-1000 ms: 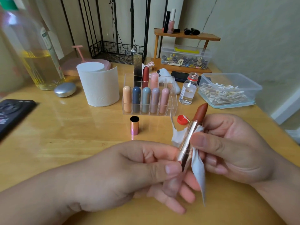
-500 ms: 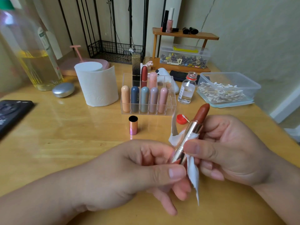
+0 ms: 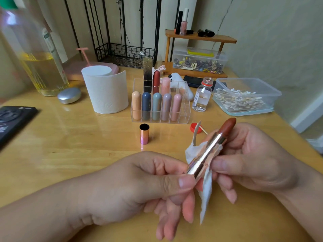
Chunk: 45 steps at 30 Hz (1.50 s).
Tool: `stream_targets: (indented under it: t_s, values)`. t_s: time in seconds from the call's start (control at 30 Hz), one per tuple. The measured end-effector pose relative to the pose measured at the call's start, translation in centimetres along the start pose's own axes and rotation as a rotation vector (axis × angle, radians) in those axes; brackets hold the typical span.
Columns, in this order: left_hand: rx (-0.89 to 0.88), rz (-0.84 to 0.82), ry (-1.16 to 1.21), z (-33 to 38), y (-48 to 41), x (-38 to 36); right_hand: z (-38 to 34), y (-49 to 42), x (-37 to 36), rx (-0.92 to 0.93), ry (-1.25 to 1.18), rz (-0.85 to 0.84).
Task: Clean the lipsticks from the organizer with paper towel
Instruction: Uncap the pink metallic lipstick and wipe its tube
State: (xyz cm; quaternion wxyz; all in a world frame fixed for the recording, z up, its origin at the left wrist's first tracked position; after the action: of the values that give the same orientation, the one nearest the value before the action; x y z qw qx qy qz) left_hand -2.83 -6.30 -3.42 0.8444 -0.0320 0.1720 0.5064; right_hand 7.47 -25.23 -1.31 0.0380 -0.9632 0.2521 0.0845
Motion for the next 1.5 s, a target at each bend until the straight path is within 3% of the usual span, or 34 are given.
stream_targets:
  t_s: [0.17,0.37,0.53,0.6,0.87,1.13,1.4,1.5]
  values:
    - [0.009,-0.015,0.027,0.5,0.3,-0.4,0.1,-0.1,-0.5,0.022,0.084,0.068]
    - [-0.117,0.283,-0.261,0.0,0.2,-0.6,-0.1,-0.2,-0.9,0.066,0.116,0.121]
    - [-0.112,0.054,-0.064,0.7,0.3,-0.8,-0.2,0.2,-1.5,0.082,0.135,0.146]
    - [-0.101,0.047,-0.057,0.7,0.3,-0.5,-0.2,0.2,-1.7,0.085,0.126,0.118]
    - [-0.224,0.468,-0.25,-0.3,0.3,-0.3,0.2,-0.1,-1.7,0.098,0.115,0.129]
    - [-0.207,0.458,-0.27,-0.3,0.2,-0.3,0.4,-0.2,-1.7,0.032,0.043,0.163]
    - [-0.179,0.286,-0.417,0.1,0.3,-0.8,0.2,-0.1,-1.9,0.066,0.061,0.246]
    - [-0.228,0.327,-0.372,-0.1,0.0,-0.8,0.3,-0.1,-1.9,0.094,0.05,0.257]
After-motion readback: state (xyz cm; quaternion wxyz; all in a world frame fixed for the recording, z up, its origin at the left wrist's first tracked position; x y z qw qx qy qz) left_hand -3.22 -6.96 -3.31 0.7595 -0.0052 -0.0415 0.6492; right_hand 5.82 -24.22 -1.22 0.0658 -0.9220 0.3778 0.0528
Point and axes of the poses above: each hand's wrist, its own y-axis away from the middle knuckle, its own x-axis out of the back of the hand, z = x × y, the point moved 1 cm from there along -y, towards the middle knuckle, and after that the axes turned 8 degrees about z, right-handed, at the moved point
